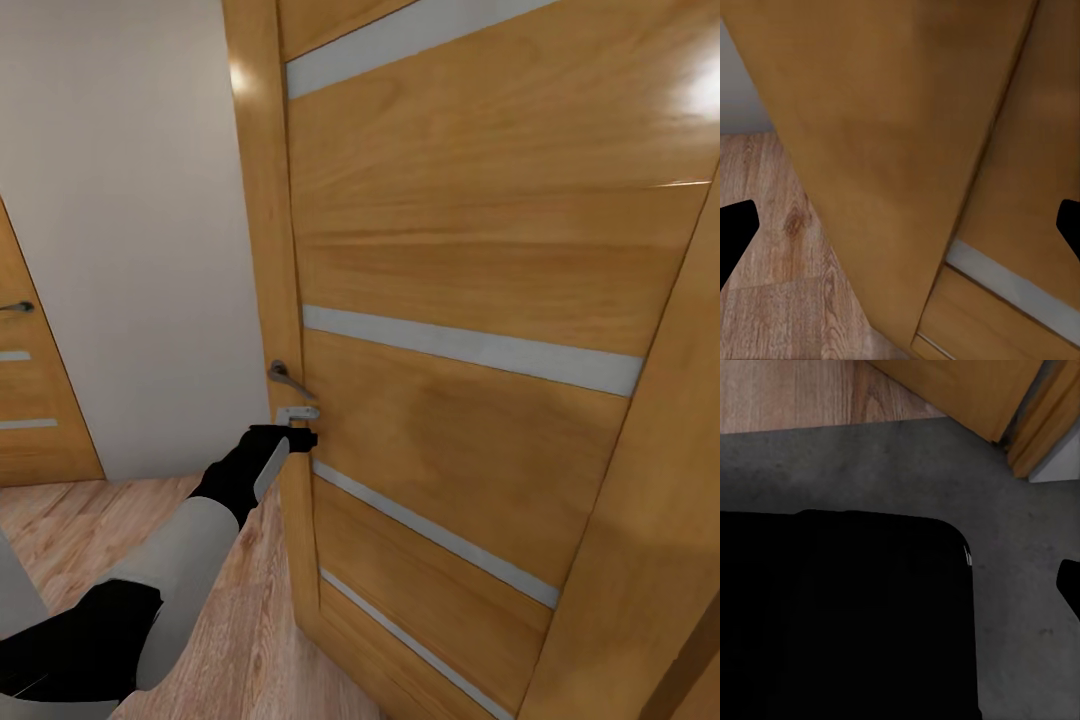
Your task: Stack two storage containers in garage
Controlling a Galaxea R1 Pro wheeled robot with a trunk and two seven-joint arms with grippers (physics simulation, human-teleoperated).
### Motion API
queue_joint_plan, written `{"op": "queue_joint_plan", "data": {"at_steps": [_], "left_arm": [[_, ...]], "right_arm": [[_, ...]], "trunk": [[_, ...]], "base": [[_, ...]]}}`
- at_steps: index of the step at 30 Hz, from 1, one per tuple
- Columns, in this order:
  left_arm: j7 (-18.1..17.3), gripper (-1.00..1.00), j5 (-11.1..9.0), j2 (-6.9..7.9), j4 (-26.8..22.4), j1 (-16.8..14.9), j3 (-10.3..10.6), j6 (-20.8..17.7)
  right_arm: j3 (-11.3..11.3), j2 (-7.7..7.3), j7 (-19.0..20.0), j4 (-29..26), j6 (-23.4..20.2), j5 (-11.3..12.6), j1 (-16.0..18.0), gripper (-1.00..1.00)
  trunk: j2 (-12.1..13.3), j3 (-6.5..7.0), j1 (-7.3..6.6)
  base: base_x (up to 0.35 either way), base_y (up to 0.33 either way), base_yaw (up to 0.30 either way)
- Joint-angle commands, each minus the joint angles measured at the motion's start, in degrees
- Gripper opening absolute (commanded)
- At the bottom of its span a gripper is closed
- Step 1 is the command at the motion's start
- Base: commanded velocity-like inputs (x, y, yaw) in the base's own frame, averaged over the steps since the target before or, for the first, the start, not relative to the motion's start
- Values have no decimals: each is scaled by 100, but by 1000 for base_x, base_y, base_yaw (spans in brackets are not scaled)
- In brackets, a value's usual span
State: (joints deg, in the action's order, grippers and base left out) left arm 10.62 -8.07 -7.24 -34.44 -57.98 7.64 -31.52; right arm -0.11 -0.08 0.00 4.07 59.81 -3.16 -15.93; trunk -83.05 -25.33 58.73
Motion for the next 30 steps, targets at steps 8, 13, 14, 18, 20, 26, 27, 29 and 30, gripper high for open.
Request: {"op": "queue_joint_plan", "data": {"at_steps": [8, 13, 14, 18, 20, 26, 27, 29, 30], "left_arm": [[50, 100, -48, -49, -10, -3, 27, -21], [70, 100, -38, -112, -10, -3, 27, -21], [72, 100, -38, -121, -10, -3, 27, -21], [86, 100, -37, -134, -10, -3, 27, -21], [82, 100, -37, -136, -10, -3, 27, -21], [50, 100, -37, -137, -10, -3, 27, -34], [48, 100, -37, -136, -10, -3, 27, -33], [47, 100, -37, -132, -10, -3, 27, -27], [46, 100, -34, -133, -10, -3, 27, -24]], "right_arm": [[-6, -1, 0, 6, 19, -18, 3, 100], [-6, -1, 0, 6, 19, -18, 3, 100], [-6, -1, 0, 6, 19, -18, 3, 100], [-6, -1, 0, 6, 19, -18, 3, 100], [-6, -1, 0, 6, 19, -18, 3, 100], [-6, -1, 0, 6, 19, -18, 3, 100], [-6, -1, 0, 6, 19, -18, 3, 100], [-6, -1, 0, 6, 19, -18, 3, 100], [-6, -1, 0, 6, 19, -18, 3, 100]], "trunk": [[-3, 3, 0], [-3, 18, 0], [-3, 22, 0], [-3, 31, 0], [-3, 32, 0], [-3, 33, 0], [-3, 33, 0], [-3, 33, 0], [-3, 33, 0]], "base": [[0, 0, -69], [0, 0, -219], [0, 0, -224], [0, 0, -153], [0, 0, -42], [190, 0, -10], [309, 0, -1], [209, 0, -1], [67, 0, 0]]}}
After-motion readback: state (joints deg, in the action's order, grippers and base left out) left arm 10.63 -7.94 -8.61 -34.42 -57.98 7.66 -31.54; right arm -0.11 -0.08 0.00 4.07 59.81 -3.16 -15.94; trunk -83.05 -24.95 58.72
